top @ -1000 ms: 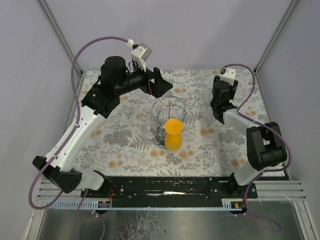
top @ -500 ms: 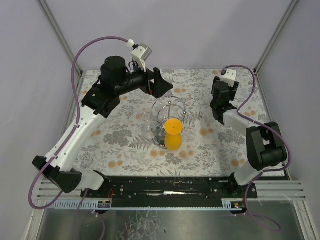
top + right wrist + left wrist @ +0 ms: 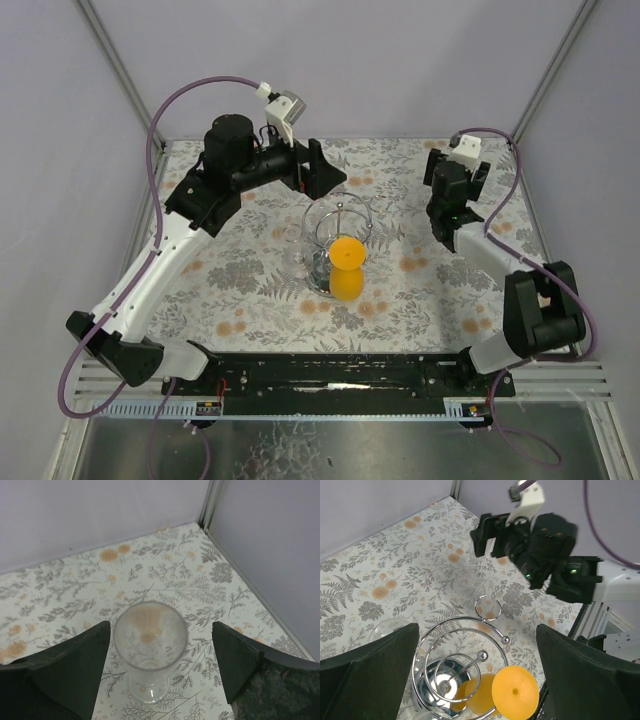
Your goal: Take the wine glass off the wine glass rack
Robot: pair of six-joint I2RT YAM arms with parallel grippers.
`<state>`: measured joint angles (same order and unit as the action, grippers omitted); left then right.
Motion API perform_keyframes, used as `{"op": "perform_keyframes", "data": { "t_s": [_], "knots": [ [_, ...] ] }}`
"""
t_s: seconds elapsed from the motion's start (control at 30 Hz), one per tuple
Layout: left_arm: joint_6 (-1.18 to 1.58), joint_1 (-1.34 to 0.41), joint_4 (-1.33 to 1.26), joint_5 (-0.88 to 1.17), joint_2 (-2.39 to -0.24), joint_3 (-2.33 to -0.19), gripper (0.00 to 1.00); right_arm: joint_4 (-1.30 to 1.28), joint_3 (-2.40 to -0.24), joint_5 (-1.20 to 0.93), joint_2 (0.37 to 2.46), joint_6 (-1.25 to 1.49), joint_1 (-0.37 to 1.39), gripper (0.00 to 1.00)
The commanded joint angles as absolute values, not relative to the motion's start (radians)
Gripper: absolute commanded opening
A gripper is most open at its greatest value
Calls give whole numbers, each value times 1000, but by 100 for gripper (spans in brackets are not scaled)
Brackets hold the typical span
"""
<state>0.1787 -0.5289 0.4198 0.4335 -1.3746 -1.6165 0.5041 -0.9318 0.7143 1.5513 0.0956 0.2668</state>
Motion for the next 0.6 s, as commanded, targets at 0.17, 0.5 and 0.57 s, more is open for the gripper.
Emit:
{"op": "perform_keyframes", "data": {
  "t_s": [0.17,0.5,0.57],
  "knots": [
    [356,-371,359,485,-1386,-1564,100,231,-1076,663,1226,133,269,92],
    [616,-196,293,724,-1591,-1608,94,-370,-1453,358,1149,286,265,88],
    [669,-187,269,748,-1621,-1603,93,-433,-1496,327,1142,300,265,88]
  ]
}}
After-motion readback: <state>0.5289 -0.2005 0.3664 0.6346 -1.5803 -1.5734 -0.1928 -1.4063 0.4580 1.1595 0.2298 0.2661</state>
